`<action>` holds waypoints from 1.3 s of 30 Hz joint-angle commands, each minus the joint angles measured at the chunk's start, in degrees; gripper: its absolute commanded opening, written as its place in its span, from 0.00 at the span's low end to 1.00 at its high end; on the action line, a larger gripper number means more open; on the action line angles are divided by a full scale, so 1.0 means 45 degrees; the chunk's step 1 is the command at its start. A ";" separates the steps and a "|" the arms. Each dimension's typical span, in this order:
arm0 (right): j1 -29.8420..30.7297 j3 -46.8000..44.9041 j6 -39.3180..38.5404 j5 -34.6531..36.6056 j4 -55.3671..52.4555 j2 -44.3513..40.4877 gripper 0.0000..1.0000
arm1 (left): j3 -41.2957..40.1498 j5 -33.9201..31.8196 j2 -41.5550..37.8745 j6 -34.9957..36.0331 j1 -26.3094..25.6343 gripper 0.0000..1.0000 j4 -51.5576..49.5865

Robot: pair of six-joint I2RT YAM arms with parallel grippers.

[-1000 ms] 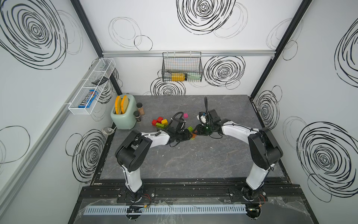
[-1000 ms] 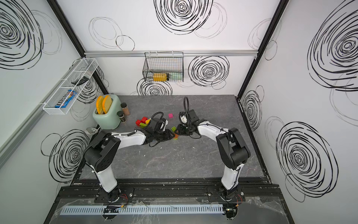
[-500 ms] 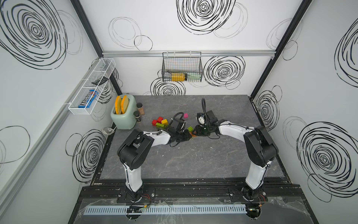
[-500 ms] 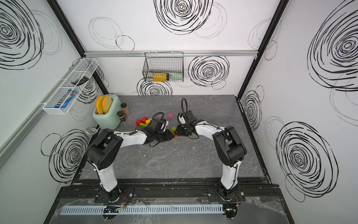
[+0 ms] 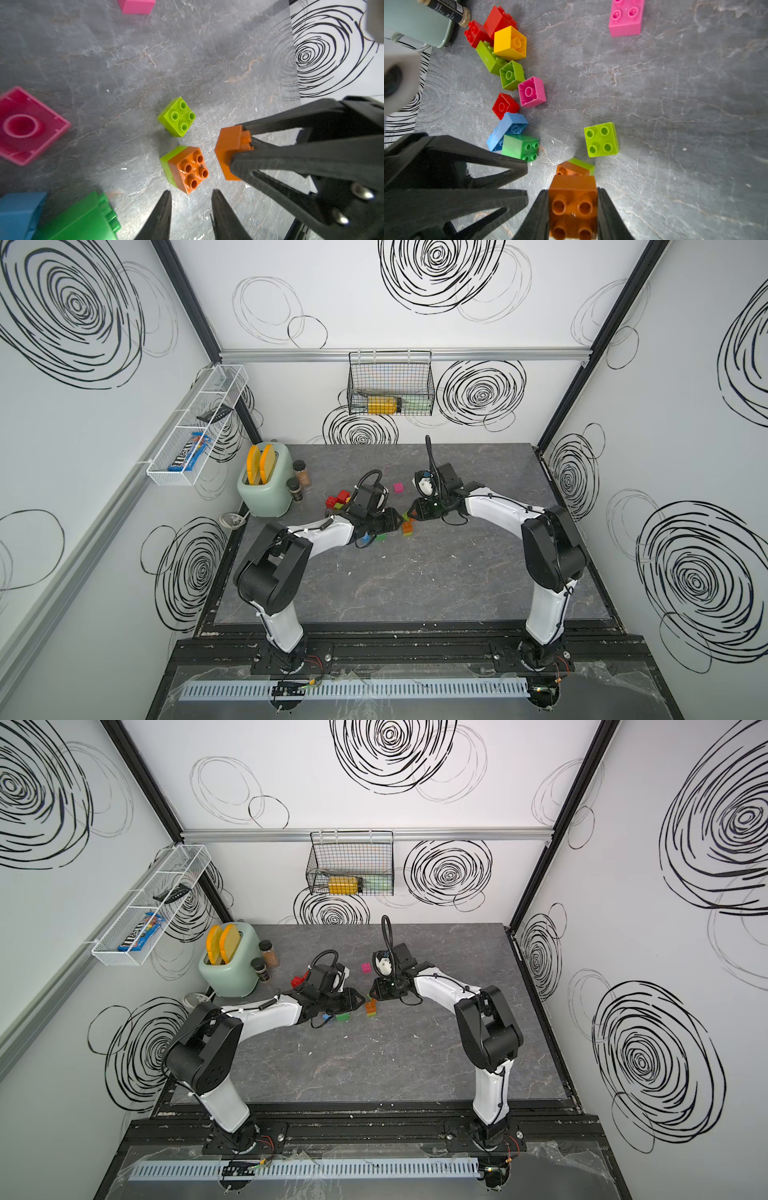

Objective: Assemble the number 4 with lego
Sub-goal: Assemble the lego brick with the lego brick.

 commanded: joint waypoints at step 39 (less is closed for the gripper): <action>0.1805 -0.0227 0.2462 0.0982 -0.0842 0.2208 0.00 | -0.0349 0.0045 0.1605 -0.0009 -0.0149 0.14 0.0829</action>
